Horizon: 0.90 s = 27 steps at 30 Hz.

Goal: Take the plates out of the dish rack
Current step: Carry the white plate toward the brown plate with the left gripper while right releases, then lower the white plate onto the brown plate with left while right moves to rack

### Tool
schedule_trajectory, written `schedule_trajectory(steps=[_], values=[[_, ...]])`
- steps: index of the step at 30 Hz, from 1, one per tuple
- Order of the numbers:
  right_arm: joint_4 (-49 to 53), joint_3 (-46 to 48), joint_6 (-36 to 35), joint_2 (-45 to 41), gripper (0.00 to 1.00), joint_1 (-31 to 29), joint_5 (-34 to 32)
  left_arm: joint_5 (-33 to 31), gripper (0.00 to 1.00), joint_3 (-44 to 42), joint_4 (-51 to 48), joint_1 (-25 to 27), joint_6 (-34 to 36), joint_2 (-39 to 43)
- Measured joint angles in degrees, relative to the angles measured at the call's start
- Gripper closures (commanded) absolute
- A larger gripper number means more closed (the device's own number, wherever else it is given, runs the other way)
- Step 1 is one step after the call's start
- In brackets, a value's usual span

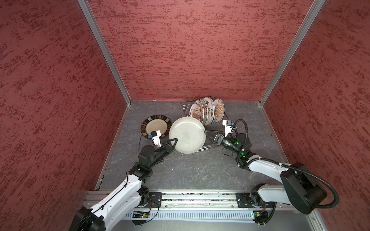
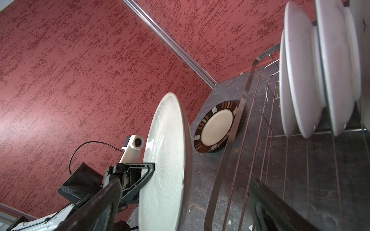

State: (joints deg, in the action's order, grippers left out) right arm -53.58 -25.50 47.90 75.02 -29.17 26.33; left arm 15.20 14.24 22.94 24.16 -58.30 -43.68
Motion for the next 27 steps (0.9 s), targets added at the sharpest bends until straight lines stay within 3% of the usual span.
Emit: schedule_trajectory(steps=[6,18,27], values=[[0.57,0.07,-1.42,-0.42,0.01,-0.81,-0.28,0.92,1.00,0.00,-1.57,-4.76,-0.31,0.24],[8.96,-3.17,-10.43,-1.86,0.01,-9.38,-5.79,4.04,1.00,0.00,-2.16,-18.10,-2.49,-0.55],[13.18,-11.67,-16.41,4.98,0.01,-14.64,-8.04,6.60,1.00,0.00,-2.29,-26.25,-3.54,-3.50]])
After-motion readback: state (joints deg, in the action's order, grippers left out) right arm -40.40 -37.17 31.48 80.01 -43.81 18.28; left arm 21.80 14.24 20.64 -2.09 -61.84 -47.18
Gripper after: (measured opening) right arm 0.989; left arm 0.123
